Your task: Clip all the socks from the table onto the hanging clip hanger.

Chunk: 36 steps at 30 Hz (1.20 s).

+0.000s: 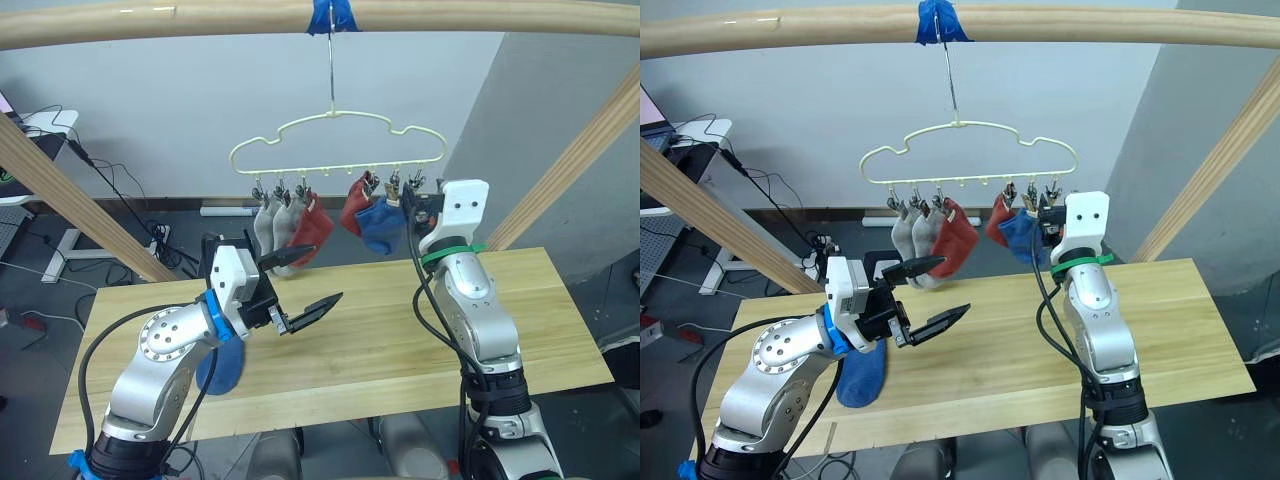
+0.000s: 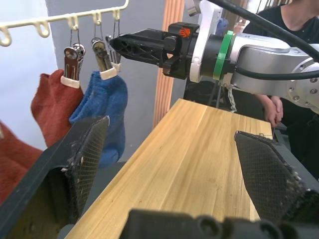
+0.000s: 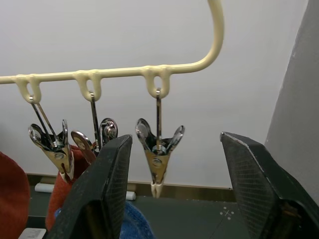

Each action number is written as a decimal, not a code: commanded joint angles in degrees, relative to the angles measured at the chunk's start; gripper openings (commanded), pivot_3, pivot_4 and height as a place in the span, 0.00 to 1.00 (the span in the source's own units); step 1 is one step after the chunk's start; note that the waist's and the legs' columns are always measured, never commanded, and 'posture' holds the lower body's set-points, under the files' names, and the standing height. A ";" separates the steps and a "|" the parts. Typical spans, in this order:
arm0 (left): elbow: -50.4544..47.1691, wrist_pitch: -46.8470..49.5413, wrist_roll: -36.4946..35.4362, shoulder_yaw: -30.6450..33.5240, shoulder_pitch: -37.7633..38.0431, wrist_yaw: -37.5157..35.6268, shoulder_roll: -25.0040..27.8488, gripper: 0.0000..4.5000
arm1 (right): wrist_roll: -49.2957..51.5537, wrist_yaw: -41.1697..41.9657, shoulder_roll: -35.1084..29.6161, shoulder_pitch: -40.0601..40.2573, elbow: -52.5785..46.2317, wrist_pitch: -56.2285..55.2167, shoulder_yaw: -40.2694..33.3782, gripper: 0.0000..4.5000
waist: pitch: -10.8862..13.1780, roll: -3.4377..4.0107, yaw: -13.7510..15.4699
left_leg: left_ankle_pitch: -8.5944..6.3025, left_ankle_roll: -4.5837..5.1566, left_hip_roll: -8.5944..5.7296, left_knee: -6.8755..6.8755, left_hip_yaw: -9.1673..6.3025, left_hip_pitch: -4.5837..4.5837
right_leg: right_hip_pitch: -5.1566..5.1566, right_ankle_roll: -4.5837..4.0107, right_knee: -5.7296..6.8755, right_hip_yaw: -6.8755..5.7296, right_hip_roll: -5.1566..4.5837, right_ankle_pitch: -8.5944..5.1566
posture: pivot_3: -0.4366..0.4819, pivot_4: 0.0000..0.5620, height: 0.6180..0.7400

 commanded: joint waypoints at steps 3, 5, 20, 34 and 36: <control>-2.59 -0.17 0.06 0.18 0.24 0.54 0.22 1.00 | -1.00 -0.32 0.61 -0.72 -1.16 -1.38 -1.05 0.66 | 0.00 0.00 0.00 | 0.00 0.00 0.00 0.00 0.00 0.00 | 0.00 0.00 0.01 0.00 0.00 0.00 | 0.38 0.43 1.00; -2.20 -0.30 0.22 0.01 -0.18 0.49 0.10 1.00 | -0.94 -0.33 1.09 -1.22 -0.34 -1.39 -0.99 0.66 | 0.00 0.00 0.00 | 0.00 0.00 0.00 0.00 0.00 0.00 | 0.00 0.00 0.00 0.00 0.00 0.00 | 0.38 0.43 1.00; -1.51 -0.91 0.65 0.59 0.04 0.51 -0.26 1.00 | -1.74 -0.09 3.13 -4.61 3.34 -3.32 -1.18 0.66 | 0.00 0.00 -0.06 | 0.00 0.00 0.00 0.00 -0.01 0.00 | 0.00 -0.02 0.00 -0.01 0.00 0.01 | 0.38 0.44 1.00; -2.56 -0.97 -1.88 1.86 -0.74 2.25 -2.03 1.00 | -1.37 0.64 4.25 -5.63 4.72 -4.24 -1.82 0.37 | 0.01 0.01 -0.03 | 0.00 0.00 0.00 0.00 -0.01 0.00 | 0.00 -0.04 0.00 -0.01 0.00 0.03 | 0.39 0.45 1.00; -2.56 -0.98 -1.84 1.78 -0.70 2.34 -2.08 1.00 | -1.28 0.71 4.41 -5.58 4.66 -4.15 -1.89 0.21 | 0.01 0.01 -0.02 | 0.00 0.00 0.00 0.00 -0.01 0.00 | 0.00 -0.04 0.00 -0.01 0.00 0.03 | 0.38 0.45 1.00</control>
